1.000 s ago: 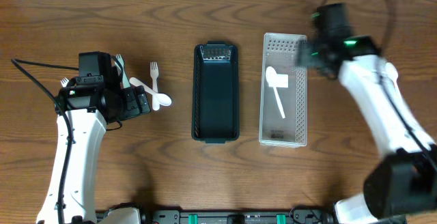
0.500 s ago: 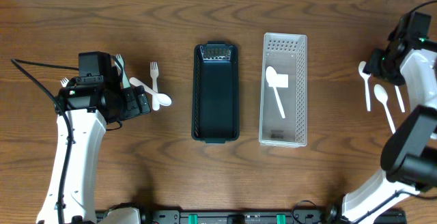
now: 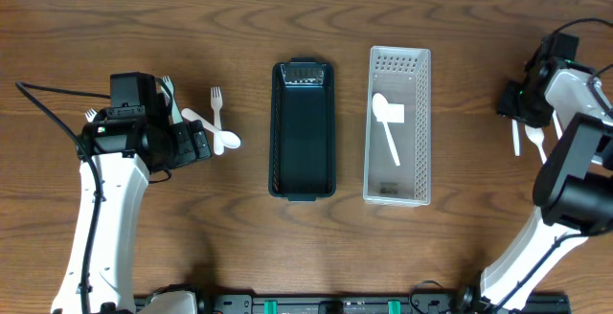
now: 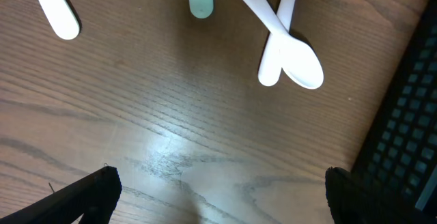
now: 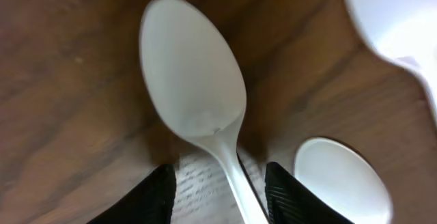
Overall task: Pack container
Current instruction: 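Return the right gripper to the spoons and grasp another, then move the spoon into the white basket and open the gripper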
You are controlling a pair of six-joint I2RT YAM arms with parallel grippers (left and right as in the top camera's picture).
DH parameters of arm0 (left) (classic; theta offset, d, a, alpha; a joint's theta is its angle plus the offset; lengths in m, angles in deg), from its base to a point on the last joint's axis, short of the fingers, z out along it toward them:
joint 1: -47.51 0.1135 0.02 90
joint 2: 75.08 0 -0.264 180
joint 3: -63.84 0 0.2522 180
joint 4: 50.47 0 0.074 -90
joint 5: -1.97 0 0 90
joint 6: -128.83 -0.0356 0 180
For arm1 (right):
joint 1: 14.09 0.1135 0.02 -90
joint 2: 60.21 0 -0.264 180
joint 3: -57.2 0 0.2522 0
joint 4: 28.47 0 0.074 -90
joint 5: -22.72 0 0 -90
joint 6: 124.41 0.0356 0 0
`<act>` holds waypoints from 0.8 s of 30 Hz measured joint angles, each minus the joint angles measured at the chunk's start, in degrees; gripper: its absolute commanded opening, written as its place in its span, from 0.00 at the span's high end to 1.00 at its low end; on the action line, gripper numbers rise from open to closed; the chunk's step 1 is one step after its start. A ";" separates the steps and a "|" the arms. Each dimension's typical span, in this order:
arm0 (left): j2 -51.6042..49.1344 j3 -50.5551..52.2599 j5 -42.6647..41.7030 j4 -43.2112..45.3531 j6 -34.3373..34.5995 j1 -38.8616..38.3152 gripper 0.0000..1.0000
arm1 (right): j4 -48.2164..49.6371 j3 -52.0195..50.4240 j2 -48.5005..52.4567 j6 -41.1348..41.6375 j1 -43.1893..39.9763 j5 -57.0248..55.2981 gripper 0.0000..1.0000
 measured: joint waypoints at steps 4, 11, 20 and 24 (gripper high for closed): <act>0.00 0.00 0.00 0.00 0.00 0.00 0.02 | 0.52 0.46 0.50 -0.61 -0.02 0.79 0.82; 0.00 0.00 0.00 0.00 0.00 0.00 0.02 | -2.01 0.85 0.52 -0.55 -0.02 0.72 0.99; 0.00 0.00 0.00 0.00 0.00 0.00 0.02 | -9.66 0.09 -5.42 -0.52 0.24 10.32 0.99; 0.00 0.00 0.00 0.00 -0.02 0.00 0.02 | -10.58 -0.09 -16.72 -0.04 3.15 16.87 0.99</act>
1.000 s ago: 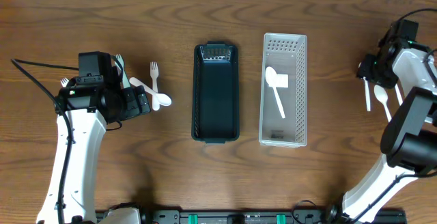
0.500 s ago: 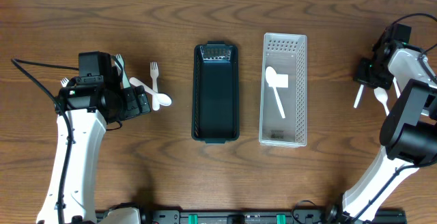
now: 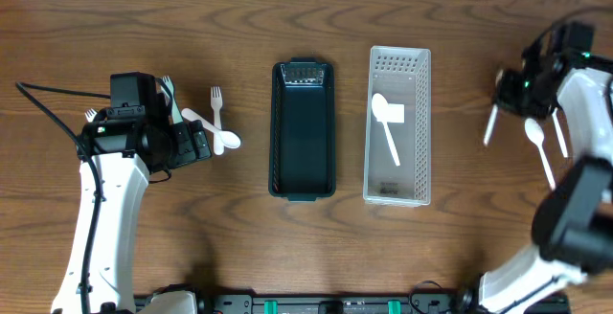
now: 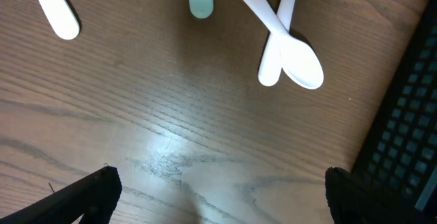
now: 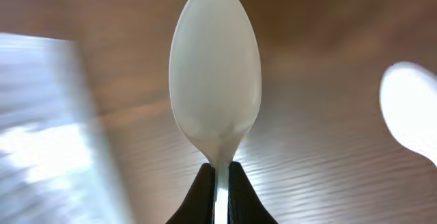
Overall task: Pack container
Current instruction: 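Move the spoon into the white basket and open the gripper, then grasp a third white spoon with the right gripper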
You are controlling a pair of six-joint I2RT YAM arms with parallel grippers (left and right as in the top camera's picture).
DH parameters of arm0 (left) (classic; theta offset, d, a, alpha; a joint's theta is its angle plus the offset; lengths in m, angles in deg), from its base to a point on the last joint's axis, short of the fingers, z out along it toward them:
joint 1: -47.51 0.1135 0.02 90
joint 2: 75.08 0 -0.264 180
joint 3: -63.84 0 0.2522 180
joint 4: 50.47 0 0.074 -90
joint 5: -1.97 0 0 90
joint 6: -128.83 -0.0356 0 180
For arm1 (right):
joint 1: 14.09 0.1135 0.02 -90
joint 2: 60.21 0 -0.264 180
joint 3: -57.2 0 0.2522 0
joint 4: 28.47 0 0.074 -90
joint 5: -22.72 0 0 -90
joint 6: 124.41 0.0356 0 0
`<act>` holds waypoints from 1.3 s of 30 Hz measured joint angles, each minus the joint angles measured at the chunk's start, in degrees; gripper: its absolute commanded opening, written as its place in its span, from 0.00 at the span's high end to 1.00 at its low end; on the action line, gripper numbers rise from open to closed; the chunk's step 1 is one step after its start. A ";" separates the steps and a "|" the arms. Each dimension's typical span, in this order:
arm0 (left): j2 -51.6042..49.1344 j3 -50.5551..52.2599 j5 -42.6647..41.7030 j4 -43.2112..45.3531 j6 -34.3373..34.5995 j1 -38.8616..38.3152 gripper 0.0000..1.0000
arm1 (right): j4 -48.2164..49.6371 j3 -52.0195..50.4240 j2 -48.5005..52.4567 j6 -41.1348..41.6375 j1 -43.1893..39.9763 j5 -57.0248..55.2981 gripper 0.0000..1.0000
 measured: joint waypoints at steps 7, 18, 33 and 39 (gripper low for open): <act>0.00 0.00 0.00 0.00 -0.09 0.00 0.02 | -1.03 0.83 -13.40 2.71 14.62 2.73 0.99; 0.00 0.00 0.00 0.02 -0.13 0.00 0.02 | 3.13 -4.92 -0.22 10.64 33.68 -9.92 0.91; 0.00 0.00 0.00 0.00 -0.13 0.00 0.02 | 7.37 -4.83 -8.63 0.61 21.00 -18.21 0.03; 0.00 0.00 0.00 -0.02 -0.13 0.00 0.02 | 4.70 -3.80 -9.05 -5.75 5.79 -22.64 0.08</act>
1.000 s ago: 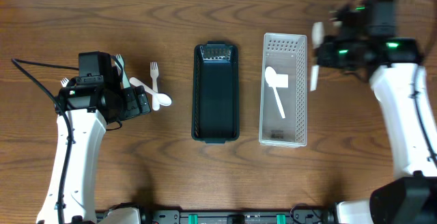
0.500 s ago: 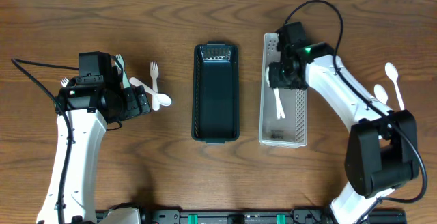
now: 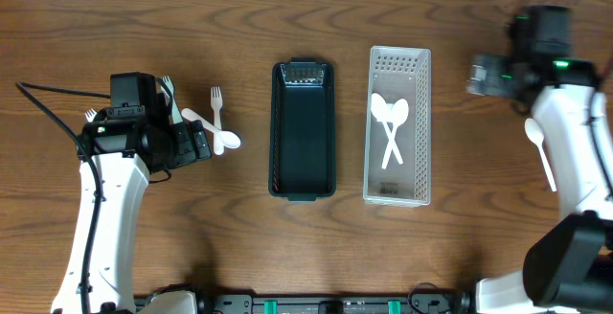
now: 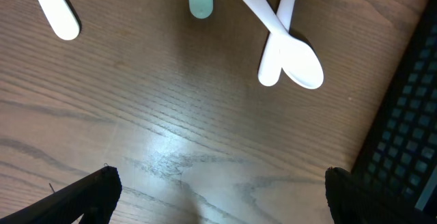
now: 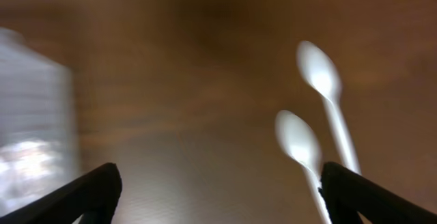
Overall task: Pack container
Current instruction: 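Grasp a third white spoon with the right gripper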
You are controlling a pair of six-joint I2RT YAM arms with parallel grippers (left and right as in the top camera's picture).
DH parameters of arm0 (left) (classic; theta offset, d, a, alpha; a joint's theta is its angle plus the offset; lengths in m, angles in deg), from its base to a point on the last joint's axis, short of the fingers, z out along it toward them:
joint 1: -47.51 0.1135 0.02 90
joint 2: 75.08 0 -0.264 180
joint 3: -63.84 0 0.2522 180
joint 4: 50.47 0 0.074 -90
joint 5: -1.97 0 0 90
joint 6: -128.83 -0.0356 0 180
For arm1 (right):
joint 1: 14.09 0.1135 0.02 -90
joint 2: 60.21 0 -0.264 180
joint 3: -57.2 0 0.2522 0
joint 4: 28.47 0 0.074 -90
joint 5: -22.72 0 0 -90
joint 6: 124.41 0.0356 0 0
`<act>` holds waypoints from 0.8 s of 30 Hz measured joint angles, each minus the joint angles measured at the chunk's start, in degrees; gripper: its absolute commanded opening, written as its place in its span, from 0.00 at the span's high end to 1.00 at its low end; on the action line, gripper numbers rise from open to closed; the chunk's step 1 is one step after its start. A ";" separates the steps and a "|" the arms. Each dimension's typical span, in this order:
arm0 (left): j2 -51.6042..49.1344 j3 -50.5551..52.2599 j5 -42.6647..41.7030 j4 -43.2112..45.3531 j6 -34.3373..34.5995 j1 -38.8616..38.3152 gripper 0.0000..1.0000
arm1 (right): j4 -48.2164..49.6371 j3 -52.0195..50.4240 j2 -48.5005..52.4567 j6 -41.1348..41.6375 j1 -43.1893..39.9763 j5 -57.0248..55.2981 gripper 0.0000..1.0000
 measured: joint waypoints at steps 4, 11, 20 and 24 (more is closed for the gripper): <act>0.00 0.00 0.00 0.00 0.00 0.00 0.02 | -2.69 0.02 4.87 -1.55 -8.74 1.75 0.10; 0.00 0.00 0.00 0.02 0.00 0.00 0.02 | -6.56 -0.02 14.23 -4.42 -16.92 7.63 0.24; 0.00 0.00 0.00 0.02 0.00 0.00 0.02 | -5.46 -0.07 18.47 -11.28 -18.12 9.40 0.27; 0.00 0.00 0.00 0.02 0.00 0.00 0.02 | -4.52 -0.04 18.58 -13.46 -18.16 8.20 0.28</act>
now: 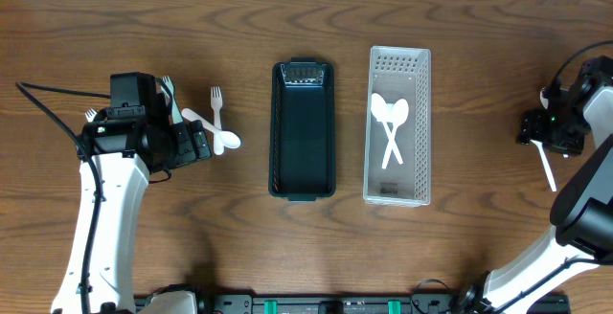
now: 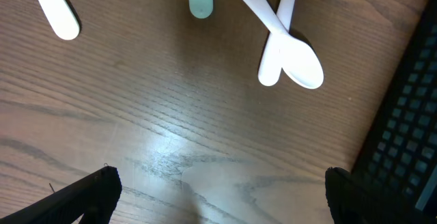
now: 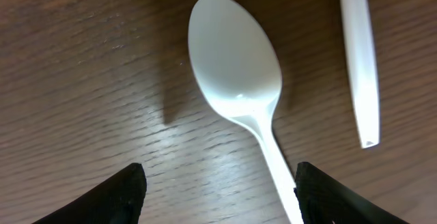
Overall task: Pack container
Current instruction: 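Grasp a third white spoon with the right gripper, then drop the third spoon into the white basket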
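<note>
The white slotted container (image 1: 397, 65) holds two crossed white spoons (image 1: 391, 127). To its left stands a dark container (image 1: 304, 129) with nothing in it. At the far right my right gripper (image 1: 542, 134) (image 3: 222, 197) is open, low over a white spoon (image 3: 235, 67) lying on the table. That spoon's handle runs down between the fingers. A second white handle (image 3: 358, 60) lies beside it. My left gripper (image 1: 196, 145) (image 2: 218, 197) is open near a loose white spoon (image 2: 300, 63), forks (image 1: 215, 103) and a teal handle.
The dark container's mesh wall (image 2: 410, 115) is close on the left gripper's right. Another white handle (image 2: 58, 12) lies at the left of the loose cutlery. The table's right edge is near the right arm.
My right gripper was open and empty up beside the white container; now it is at the far right, low over a spoon on the table. The left arm has not moved.
My right gripper stood open around a spoon at the far right, with one spoon in the white container. Then it was shut on that spoon, lifted. Then two spoons lay in the container and the gripper was open. Now it is over another spoon.
</note>
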You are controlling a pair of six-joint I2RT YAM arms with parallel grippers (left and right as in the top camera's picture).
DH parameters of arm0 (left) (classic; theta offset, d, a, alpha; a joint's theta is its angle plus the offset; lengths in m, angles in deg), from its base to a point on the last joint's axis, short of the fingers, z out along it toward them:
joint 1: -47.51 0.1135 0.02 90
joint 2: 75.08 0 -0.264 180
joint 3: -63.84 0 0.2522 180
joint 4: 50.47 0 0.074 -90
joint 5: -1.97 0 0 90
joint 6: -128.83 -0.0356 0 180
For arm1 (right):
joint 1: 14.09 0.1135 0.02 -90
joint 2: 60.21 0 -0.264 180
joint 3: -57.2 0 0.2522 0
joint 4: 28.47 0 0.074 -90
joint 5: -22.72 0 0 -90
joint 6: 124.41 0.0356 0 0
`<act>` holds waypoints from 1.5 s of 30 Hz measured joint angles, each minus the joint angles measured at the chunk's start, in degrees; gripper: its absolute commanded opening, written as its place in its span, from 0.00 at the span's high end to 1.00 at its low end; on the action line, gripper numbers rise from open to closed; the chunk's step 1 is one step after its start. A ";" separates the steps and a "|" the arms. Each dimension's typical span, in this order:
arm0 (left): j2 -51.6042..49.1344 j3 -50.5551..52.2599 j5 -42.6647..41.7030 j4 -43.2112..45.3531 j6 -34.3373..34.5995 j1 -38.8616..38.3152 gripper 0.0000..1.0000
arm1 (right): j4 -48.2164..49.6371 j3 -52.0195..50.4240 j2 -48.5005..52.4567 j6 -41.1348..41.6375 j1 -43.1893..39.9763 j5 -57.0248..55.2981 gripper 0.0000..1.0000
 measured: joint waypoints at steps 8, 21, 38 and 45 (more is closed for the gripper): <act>0.00 0.00 0.00 0.00 0.00 0.00 0.02 | 1.09 0.00 0.00 -2.36 -0.55 -2.43 0.34; 0.00 0.00 0.00 0.00 0.00 0.00 0.02 | 0.57 0.13 4.15 -3.10 -1.40 -3.21 0.64; 0.00 0.00 0.00 0.00 0.00 0.00 0.02 | -3.04 0.02 2.47 9.25 -0.68 8.76 0.99; 0.00 0.00 0.00 0.00 0.00 0.00 0.02 | -3.30 -0.35 -15.80 12.02 11.28 17.57 0.99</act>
